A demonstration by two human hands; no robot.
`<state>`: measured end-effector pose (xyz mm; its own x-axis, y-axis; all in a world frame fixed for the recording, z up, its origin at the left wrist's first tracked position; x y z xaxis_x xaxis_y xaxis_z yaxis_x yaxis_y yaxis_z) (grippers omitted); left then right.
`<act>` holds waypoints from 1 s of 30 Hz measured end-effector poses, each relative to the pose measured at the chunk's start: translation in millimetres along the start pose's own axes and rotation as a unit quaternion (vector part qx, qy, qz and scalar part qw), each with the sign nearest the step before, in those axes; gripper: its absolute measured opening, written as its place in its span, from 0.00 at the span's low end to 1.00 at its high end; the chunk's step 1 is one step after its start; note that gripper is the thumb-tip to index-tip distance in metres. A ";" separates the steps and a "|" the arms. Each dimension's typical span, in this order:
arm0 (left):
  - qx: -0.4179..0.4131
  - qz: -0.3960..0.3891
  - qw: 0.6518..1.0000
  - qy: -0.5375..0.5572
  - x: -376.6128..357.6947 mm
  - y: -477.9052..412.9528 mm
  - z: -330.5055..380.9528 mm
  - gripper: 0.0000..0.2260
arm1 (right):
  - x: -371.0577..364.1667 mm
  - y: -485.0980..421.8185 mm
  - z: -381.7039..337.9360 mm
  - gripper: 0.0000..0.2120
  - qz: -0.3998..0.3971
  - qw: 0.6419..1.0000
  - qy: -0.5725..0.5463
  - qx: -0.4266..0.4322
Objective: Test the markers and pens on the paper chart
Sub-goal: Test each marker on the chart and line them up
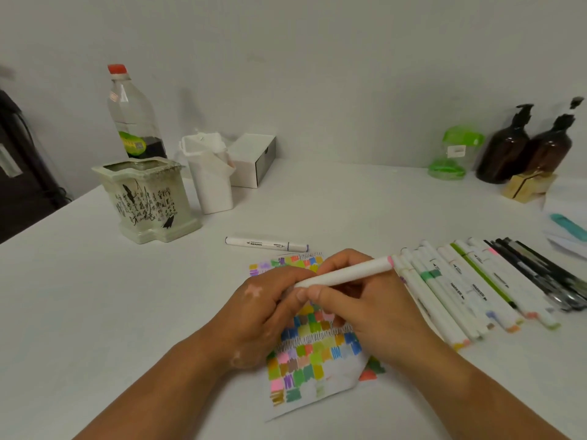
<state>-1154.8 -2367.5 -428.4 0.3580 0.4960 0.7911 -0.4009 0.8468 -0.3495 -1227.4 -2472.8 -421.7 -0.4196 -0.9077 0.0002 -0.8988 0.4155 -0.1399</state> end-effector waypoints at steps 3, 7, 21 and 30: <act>-0.001 -0.012 1.000 -0.014 -4.1 -0.3 3.3 0.16 | 0.3 1.8 1.2 0.08 0.001 1.000 -0.019 -0.006; 0.000 -0.024 1.000 -0.017 -6.3 -0.2 3.8 0.14 | -1.1 2.5 4.2 0.08 -0.006 0.999 -0.042 -0.015; 0.034 -0.046 0.992 -0.116 -10.5 1.1 -20.1 0.21 | 33.7 5.5 -2.2 0.05 0.077 0.990 -0.116 -0.003; 0.051 -0.097 0.975 -0.192 -7.8 4.5 -38.3 0.24 | -10.8 46.0 21.1 0.03 -0.060 0.992 -0.023 -0.104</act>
<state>-1127.1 -2360.2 -455.3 0.1012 0.2023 0.9741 -0.4455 0.8847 -0.1375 -1261.6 -2445.1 -449.0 -0.3064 -0.9510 -0.0417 -0.9505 0.3034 0.0667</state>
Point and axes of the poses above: each hand's wrist, its own y-axis away from the middle knuckle, its own x-axis out of the back of the hand, z = x × y, the point moved 10 cm from there along -y, towards the middle knuckle, and after that the axes turned 13 degrees about -y, right-handed, at the moved point
